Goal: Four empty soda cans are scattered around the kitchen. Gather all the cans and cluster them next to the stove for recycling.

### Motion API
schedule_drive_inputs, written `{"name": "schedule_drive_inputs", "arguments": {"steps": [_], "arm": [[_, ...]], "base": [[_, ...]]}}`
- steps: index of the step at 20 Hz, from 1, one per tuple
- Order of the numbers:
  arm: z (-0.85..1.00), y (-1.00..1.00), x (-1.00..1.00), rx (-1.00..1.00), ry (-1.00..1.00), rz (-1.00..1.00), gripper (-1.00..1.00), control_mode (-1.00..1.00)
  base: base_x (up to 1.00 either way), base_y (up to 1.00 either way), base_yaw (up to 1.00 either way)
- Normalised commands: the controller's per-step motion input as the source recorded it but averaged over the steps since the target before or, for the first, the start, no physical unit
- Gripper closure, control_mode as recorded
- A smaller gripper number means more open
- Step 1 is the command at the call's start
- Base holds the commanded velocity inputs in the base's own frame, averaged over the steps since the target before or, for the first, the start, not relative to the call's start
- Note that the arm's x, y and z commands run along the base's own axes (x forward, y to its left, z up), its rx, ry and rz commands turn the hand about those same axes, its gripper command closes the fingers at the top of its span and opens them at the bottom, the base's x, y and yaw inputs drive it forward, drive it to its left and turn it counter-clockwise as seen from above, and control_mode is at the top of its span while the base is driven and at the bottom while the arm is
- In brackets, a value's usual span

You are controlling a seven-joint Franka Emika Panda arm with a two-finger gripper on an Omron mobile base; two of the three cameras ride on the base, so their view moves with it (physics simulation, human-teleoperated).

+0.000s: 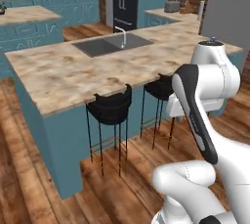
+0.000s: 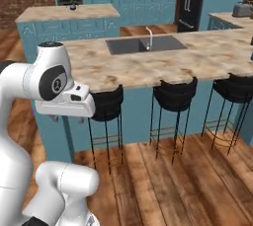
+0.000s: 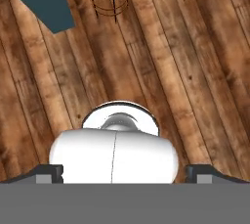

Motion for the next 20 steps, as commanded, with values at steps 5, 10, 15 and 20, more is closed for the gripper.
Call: {"name": "schedule_drive_inputs", "arguments": {"steps": [5, 10, 15, 20], "arm": [[0.0, 0.0, 0.0, 0.0, 0.0, 0.0, -1.0, 1.0], [0.0, 0.0, 0.0, 0.0, 0.0, 0.0, -1.0, 1.0], [0.0, 0.0, 0.0, 0.0, 0.0, 0.0, -1.0, 1.0], [0.0, 0.0, 0.0, 0.0, 0.0, 0.0, -1.0, 1.0]], "base": [[0.48, -0.99, 0.31], [0.33, -0.99, 0.33], [0.34, -1.0, 0.3], [0.09, -1.0, 0.17]]}}
